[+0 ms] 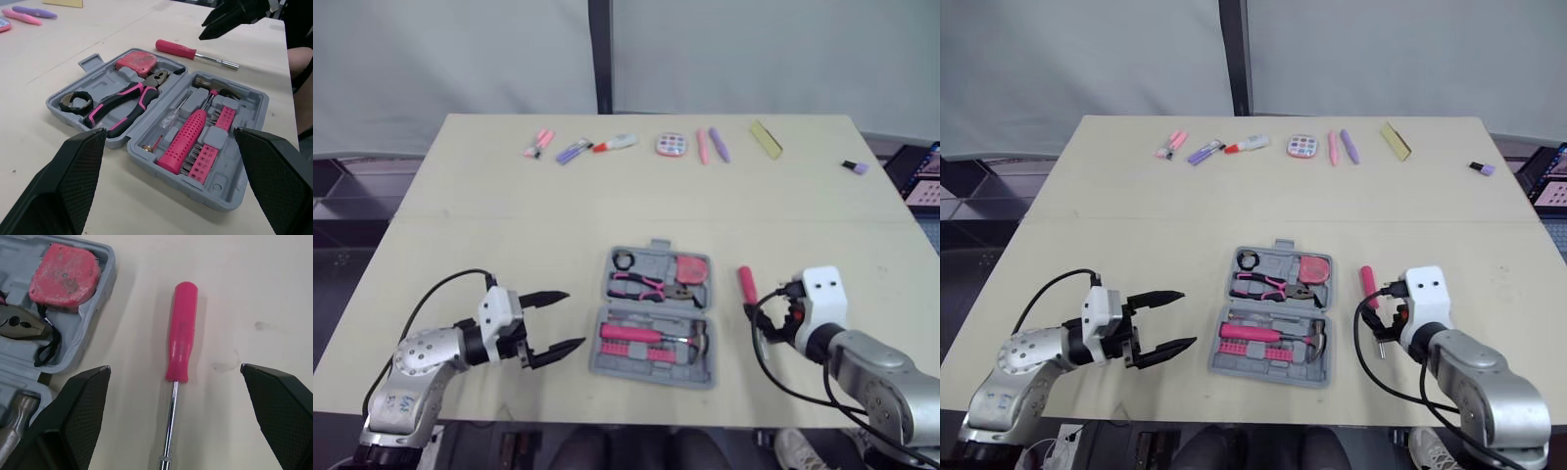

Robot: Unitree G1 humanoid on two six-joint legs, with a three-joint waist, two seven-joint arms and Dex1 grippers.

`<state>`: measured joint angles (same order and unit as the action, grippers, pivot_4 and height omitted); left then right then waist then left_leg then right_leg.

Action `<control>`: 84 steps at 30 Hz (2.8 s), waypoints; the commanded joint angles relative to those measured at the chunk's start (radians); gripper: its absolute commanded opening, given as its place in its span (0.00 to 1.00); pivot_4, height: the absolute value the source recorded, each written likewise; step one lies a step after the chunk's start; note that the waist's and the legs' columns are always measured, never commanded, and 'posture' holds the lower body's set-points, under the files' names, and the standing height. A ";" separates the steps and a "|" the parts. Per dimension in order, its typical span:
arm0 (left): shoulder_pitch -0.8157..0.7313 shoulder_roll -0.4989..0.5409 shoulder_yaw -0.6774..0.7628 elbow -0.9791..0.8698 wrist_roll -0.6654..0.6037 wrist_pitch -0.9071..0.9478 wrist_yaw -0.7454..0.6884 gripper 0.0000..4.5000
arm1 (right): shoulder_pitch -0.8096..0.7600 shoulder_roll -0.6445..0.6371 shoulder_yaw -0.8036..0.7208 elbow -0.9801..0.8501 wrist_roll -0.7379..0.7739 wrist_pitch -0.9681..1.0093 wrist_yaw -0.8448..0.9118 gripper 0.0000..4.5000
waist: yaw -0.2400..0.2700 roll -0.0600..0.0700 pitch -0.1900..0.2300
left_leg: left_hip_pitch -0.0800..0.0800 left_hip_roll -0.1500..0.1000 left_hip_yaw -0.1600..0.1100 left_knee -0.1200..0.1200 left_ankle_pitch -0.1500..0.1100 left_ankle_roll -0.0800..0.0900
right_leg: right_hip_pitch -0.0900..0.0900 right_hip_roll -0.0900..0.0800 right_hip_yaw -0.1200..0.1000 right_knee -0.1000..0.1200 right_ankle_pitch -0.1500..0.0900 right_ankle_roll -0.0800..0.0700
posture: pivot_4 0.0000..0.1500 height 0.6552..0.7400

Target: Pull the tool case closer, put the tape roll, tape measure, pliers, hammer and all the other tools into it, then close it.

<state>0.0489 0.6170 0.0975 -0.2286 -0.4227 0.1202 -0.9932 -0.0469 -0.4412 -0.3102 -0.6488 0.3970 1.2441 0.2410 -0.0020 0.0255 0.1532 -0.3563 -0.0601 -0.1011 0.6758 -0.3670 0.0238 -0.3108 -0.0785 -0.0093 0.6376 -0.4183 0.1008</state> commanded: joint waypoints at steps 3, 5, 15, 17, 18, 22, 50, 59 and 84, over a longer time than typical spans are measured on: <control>0.006 0.011 0.015 -0.035 0.003 -0.015 0.014 0.99 | -0.041 0.017 -0.005 0.016 -0.001 0.044 -0.022 1.00 | -0.001 0.000 0.000 | 0.000 0.000 0.000 0.000 0.000 0.000 | -0.001 0.000 0.000 0.001 0.000 0.000 | 1.00 0.69; 0.012 0.014 0.017 -0.040 0.004 -0.014 0.018 0.99 | -0.056 0.018 0.003 0.040 -0.012 0.046 -0.029 1.00 | -0.001 0.000 0.000 | -0.001 0.000 0.000 -0.001 0.000 0.000 | -0.003 0.000 0.000 0.004 0.000 0.000 | 1.00 0.69; 0.032 0.024 0.019 -0.077 0.004 -0.002 0.050 0.99 | -0.130 0.031 0.068 0.194 -0.067 -0.007 -0.049 1.00 | -0.003 0.000 0.000 | -0.006 0.000 0.002 0.000 0.001 -0.001 | -0.012 0.000 0.002 0.011 0.000 0.000 | 1.00 0.69; 0.038 0.026 0.022 -0.083 0.004 -0.001 0.056 0.99 | -0.149 0.035 0.091 0.239 -0.081 -0.025 -0.052 1.00 | -0.003 0.000 0.000 | -0.006 0.000 0.002 0.000 0.001 -0.001 | -0.014 0.000 0.002 0.015 0.000 0.000 | 1.00 0.69; 0.042 0.027 0.023 -0.086 0.004 -0.001 0.058 0.99 | -0.155 0.035 0.101 0.257 -0.088 -0.031 -0.053 1.00 | -0.003 0.000 0.000 | -0.006 0.000 0.002 0.000 0.001 -0.001 | -0.014 0.000 0.002 0.015 0.000 0.000 | 1.00 0.69; 0.053 0.028 0.027 -0.092 0.005 -0.004 0.068 0.99 | -0.182 0.045 0.123 0.318 -0.106 -0.072 -0.054 1.00 | -0.004 0.000 0.000 | -0.006 0.000 0.002 0.000 0.001 -0.002 | -0.014 0.000 0.002 0.015 0.000 0.000 | 1.00 0.69; 0.094 0.025 0.026 -0.079 0.013 -0.042 0.068 1.00 | -0.167 0.071 0.124 0.335 -0.130 -0.040 -0.051 0.27 | -0.005 0.000 0.000 | -0.006 0.000 0.001 0.001 0.001 -0.002 | -0.014 0.000 0.002 0.015 0.000 0.000 | 1.00 0.69; 0.072 0.026 0.014 -0.057 0.005 -0.034 0.047 1.00 | -0.187 0.012 0.135 0.274 -0.125 -0.020 -0.017 0.09 | -0.006 0.000 0.000 | -0.006 0.000 0.002 0.000 0.001 -0.002 | -0.015 0.000 0.002 0.015 0.000 0.000 | 1.00 0.69; 0.011 0.172 0.063 0.151 -0.028 -0.120 -0.254 1.00 | -0.832 -0.370 0.841 -0.048 0.527 0.370 0.244 0.09 | -0.026 -0.008 0.009 | -0.018 0.001 0.001 0.005 0.002 -0.003 | -0.030 -0.002 -0.002 0.021 0.000 0.000 | 1.00 0.69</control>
<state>0.0496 0.7694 0.1411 -0.0526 -0.4453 0.0095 -1.2347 -0.8560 -0.8228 0.5162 -0.6962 0.8962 1.6110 0.5093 -0.0276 0.0171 0.1624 -0.3746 -0.0588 -0.1002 0.6805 -0.3652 0.0212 -0.3407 -0.0809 -0.0118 0.6585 -0.4183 0.1005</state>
